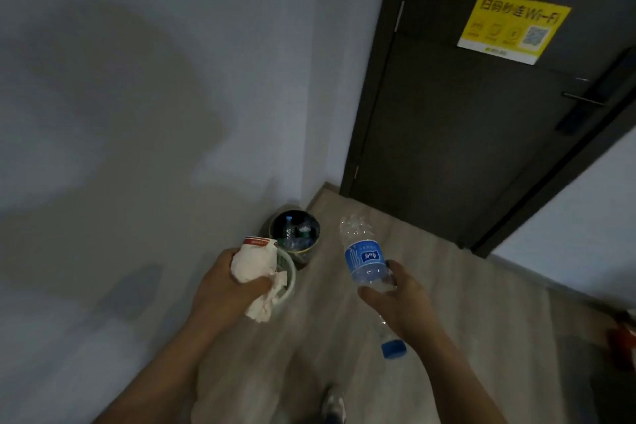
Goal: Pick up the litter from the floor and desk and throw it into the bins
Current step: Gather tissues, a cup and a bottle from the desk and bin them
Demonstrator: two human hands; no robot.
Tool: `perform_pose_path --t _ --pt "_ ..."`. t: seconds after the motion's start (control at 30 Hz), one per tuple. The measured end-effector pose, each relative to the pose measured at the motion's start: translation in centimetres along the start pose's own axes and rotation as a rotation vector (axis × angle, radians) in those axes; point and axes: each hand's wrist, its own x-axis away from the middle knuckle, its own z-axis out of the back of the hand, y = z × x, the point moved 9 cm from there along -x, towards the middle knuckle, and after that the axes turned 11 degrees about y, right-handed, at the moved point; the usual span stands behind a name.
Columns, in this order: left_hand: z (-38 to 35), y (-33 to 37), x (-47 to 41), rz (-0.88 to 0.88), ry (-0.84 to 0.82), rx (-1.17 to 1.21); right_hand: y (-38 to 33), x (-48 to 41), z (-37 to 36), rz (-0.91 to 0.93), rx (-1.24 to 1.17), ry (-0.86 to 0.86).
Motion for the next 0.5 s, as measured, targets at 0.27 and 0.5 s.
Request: perform_pose_path --t 0.27,0.5 --pt "-5.0 4.2 -5.7 0.058 0.11 0.006 -2.4 -12.6 0.1 0.066 -0.008 -0.121" --pt "-7.4 2.5 -10.8 0.164 0.172 -0.017 -2.6 -19.5 -3.4 0.046 0.065 -0.233"
